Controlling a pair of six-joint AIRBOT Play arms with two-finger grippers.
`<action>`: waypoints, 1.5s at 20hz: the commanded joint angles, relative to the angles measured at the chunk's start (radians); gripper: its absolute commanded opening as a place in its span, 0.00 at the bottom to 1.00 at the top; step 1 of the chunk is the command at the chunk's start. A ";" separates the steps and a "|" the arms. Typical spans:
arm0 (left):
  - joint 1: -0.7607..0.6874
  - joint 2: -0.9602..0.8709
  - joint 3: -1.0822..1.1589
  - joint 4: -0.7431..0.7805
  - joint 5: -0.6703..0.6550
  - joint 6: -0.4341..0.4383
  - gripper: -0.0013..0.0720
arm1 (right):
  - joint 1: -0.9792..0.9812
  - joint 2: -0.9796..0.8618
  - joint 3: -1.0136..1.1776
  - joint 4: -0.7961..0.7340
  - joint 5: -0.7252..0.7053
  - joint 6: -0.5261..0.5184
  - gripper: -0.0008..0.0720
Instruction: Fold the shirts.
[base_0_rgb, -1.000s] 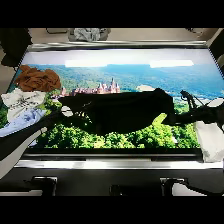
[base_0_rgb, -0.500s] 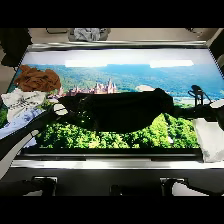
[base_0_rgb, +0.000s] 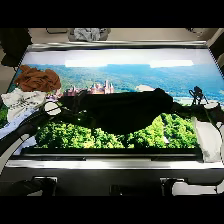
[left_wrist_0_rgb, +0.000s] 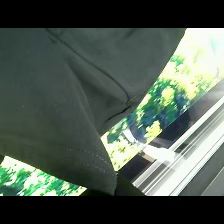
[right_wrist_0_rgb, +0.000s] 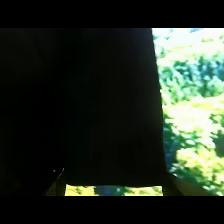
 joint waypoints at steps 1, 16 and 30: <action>0.000 0.026 0.001 0.000 0.006 -0.001 0.05 | 0.023 -0.026 0.000 0.037 -0.019 0.000 0.94; -0.139 -0.084 0.000 0.001 0.105 0.000 0.05 | 0.025 0.310 0.062 -0.172 0.269 -0.071 0.93; -0.068 -0.095 0.000 0.015 0.019 0.022 0.05 | 0.215 0.273 0.053 -0.332 0.460 0.034 0.98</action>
